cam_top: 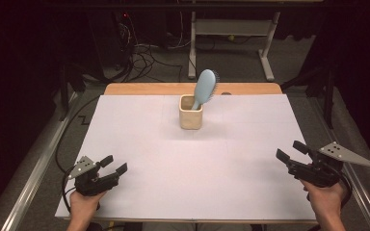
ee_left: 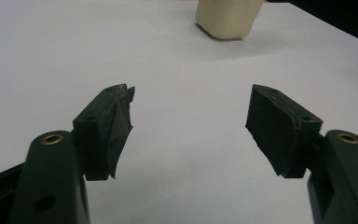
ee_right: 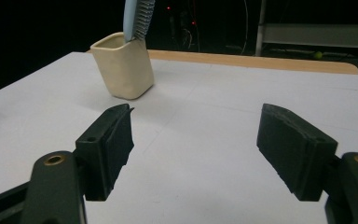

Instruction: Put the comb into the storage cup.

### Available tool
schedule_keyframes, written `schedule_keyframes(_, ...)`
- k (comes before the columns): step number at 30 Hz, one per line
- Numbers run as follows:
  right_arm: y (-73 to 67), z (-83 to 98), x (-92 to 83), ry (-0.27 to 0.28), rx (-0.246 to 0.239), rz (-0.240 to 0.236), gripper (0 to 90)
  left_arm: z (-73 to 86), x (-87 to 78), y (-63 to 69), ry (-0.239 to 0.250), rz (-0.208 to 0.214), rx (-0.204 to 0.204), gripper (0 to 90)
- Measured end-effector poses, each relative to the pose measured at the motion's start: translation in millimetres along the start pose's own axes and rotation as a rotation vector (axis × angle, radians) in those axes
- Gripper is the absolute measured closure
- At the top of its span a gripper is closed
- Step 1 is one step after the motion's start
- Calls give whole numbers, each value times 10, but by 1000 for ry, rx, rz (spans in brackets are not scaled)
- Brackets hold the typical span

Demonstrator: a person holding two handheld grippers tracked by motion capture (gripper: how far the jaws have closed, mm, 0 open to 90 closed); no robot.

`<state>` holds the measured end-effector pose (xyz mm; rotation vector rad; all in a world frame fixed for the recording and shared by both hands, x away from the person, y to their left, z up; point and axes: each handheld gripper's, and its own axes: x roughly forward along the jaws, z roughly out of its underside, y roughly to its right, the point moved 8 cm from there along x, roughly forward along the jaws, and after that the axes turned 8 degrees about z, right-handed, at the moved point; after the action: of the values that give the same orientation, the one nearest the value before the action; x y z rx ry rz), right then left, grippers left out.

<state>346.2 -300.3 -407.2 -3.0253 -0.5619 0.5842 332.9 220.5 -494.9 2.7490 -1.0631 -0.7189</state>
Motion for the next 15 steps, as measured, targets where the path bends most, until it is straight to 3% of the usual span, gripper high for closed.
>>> schedule_keyframes(15,-13,98,-41,1,0,-2,276,5,3,-12,0,-2,-8,308)
